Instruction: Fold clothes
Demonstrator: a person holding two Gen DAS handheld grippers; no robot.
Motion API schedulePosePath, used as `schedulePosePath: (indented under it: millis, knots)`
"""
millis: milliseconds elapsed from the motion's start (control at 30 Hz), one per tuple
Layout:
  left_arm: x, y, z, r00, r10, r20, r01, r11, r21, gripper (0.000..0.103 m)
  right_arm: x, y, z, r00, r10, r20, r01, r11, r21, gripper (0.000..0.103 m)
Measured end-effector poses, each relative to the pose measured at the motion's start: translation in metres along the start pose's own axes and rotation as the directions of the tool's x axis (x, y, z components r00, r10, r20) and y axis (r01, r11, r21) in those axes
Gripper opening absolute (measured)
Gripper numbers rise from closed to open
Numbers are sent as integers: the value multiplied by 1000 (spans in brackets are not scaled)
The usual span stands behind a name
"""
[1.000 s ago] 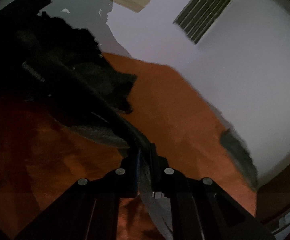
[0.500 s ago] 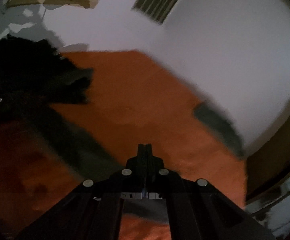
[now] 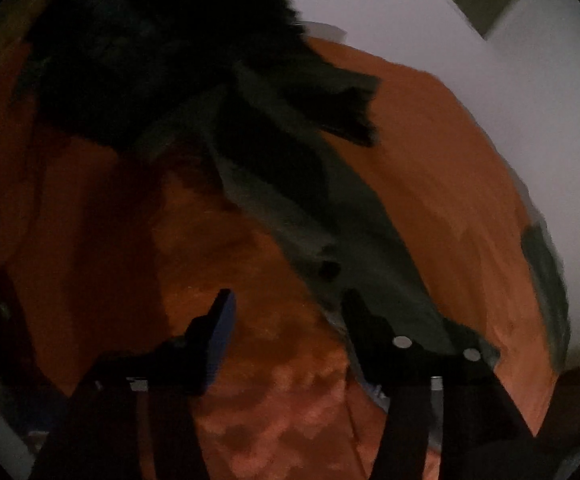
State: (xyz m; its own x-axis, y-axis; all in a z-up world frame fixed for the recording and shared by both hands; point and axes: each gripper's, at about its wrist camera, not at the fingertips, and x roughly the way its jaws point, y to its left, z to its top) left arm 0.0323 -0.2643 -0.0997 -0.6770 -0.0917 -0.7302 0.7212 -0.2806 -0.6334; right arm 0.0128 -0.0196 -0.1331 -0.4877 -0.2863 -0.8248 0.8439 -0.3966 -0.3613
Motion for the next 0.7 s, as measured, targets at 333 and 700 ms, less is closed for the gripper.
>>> schedulePosePath:
  millis: [333,700]
  knots:
    - [40,65,23,988,152,-25,-153,943,-294,61,53,32,26,987,-154,35,157,980,-120,63]
    - [30,25,17,994,35,101,-23,992,-121,3,42,-5,24,947,-303,104,302,953,22,3]
